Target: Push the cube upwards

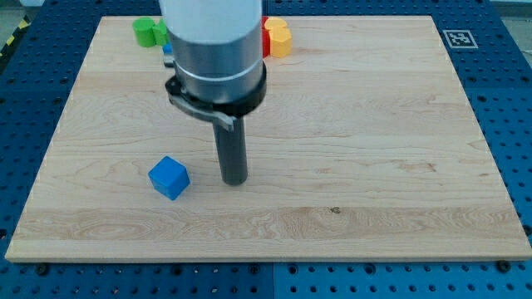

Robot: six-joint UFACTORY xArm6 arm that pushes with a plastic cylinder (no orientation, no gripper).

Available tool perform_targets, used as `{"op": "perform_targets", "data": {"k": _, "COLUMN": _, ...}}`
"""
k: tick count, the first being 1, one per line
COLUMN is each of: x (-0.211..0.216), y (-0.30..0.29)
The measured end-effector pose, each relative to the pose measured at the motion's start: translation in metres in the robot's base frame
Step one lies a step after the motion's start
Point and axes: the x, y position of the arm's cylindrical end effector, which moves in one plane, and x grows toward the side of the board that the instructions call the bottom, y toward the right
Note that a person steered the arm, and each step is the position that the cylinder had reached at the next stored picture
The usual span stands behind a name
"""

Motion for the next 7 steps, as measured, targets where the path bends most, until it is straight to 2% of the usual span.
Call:
{"op": "perform_targets", "data": {"k": 1, "x": 0.033, "y": -0.022}}
{"op": "perform_targets", "data": {"k": 2, "x": 0.036, "y": -0.067}}
{"op": "perform_targets", "data": {"k": 7, "x": 0.03, "y": -0.091}}
